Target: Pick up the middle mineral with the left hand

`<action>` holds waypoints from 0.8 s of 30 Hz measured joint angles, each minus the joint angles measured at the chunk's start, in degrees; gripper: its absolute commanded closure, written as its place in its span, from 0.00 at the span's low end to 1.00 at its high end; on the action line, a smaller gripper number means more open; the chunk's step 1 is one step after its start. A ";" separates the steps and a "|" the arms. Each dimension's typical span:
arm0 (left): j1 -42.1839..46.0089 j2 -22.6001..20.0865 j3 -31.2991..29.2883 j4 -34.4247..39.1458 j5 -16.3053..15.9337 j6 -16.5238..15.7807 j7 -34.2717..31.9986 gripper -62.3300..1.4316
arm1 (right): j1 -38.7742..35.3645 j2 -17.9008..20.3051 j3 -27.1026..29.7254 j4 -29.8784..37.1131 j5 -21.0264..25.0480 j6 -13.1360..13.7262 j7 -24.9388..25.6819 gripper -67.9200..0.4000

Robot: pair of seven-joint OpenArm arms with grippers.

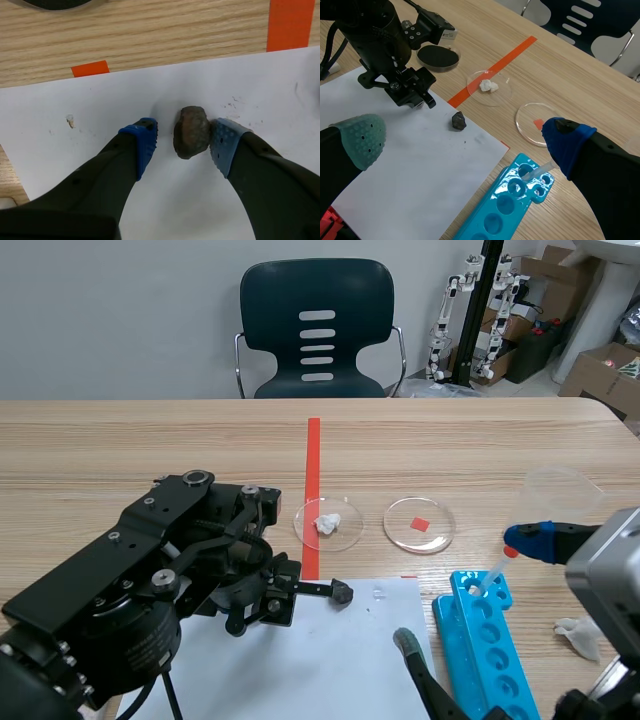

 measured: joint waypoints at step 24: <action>9.90 -7.08 -0.11 16.72 -2.60 0.63 -14.21 0.81 | 0.00 0.02 0.00 0.00 0.00 0.00 0.00 0.00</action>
